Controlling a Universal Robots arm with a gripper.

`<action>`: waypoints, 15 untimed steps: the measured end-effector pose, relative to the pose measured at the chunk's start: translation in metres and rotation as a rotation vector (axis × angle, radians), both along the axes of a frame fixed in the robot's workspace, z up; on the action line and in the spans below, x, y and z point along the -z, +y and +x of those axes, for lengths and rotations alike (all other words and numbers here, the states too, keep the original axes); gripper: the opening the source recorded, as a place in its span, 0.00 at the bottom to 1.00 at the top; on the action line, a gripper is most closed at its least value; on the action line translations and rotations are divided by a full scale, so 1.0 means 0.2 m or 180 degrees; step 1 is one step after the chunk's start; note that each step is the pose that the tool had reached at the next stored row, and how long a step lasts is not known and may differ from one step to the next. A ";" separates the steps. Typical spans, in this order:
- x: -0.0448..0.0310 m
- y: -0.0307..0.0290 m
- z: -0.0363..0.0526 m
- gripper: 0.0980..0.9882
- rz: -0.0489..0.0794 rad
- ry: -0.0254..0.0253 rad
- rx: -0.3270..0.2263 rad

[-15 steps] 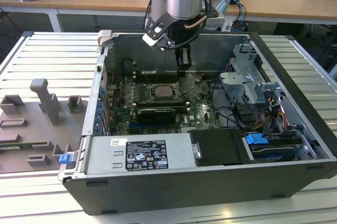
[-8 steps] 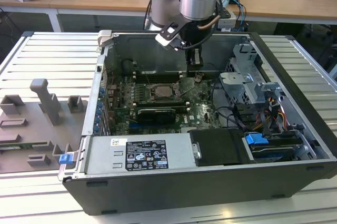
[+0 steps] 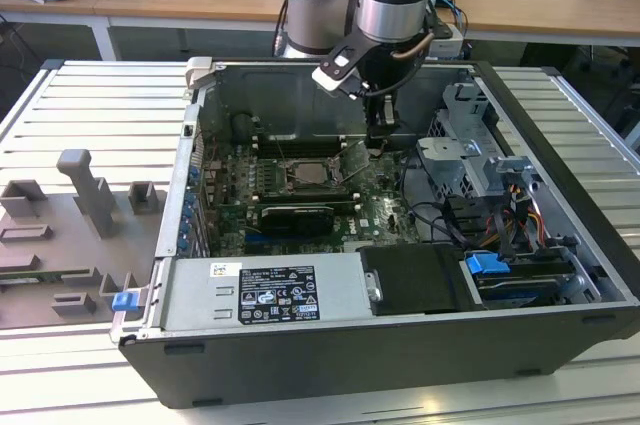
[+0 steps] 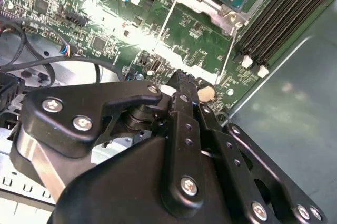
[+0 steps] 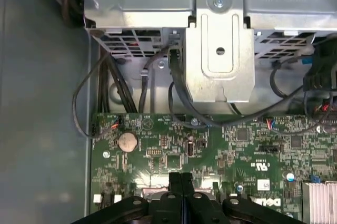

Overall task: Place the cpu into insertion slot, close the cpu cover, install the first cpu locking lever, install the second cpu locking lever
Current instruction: 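Close the cpu cover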

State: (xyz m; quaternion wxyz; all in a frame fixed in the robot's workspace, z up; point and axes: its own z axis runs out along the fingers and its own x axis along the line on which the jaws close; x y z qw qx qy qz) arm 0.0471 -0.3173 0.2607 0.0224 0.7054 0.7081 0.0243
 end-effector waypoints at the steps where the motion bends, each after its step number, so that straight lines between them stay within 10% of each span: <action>1: 0.001 0.000 0.009 0.01 0.0000 0.0006 0.0000; 15: 0.067 0.000 0.034 0.01 0.0000 0.0059 0.0000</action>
